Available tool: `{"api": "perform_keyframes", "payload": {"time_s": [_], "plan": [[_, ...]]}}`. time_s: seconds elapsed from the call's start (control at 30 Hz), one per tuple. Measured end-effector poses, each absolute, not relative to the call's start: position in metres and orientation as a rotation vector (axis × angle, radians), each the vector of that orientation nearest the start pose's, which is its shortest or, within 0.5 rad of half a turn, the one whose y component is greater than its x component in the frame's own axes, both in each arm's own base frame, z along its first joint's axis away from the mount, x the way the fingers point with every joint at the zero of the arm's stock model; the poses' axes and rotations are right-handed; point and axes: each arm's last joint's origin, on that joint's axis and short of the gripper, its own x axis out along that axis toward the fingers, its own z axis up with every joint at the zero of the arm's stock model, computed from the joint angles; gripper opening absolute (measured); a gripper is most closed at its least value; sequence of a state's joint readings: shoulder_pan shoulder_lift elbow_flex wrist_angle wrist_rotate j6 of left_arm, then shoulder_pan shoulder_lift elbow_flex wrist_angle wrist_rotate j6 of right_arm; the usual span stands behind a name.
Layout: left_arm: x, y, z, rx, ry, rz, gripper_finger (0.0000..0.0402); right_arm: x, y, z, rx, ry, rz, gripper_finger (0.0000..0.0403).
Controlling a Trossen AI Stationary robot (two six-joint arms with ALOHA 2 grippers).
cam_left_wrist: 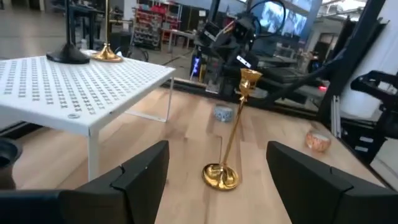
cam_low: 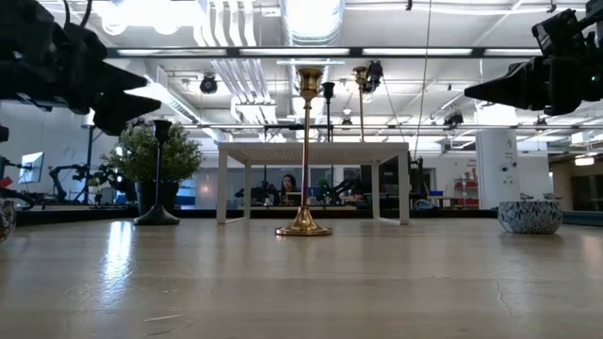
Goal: Pick & Place candle stick holders
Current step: Put the black candle holder on the shelf
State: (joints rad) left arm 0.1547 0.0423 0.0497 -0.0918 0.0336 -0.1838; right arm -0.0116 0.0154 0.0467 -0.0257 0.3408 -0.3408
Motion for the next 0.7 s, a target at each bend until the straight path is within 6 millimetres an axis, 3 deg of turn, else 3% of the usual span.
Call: {"api": "perform_keyframes", "payload": {"time_s": [0.37,0.7], "plan": [[0.101,0.015,0.158,-0.226,0.262,0.169,0.0275,0.094,-0.011,0.176,-0.336,0.055,-0.35,0.0009],[0.106,0.021,0.145,-0.265,0.42,0.365,0.0275,0.094,-0.011,0.176,-0.337,0.055,-0.35,0.0009]]}}
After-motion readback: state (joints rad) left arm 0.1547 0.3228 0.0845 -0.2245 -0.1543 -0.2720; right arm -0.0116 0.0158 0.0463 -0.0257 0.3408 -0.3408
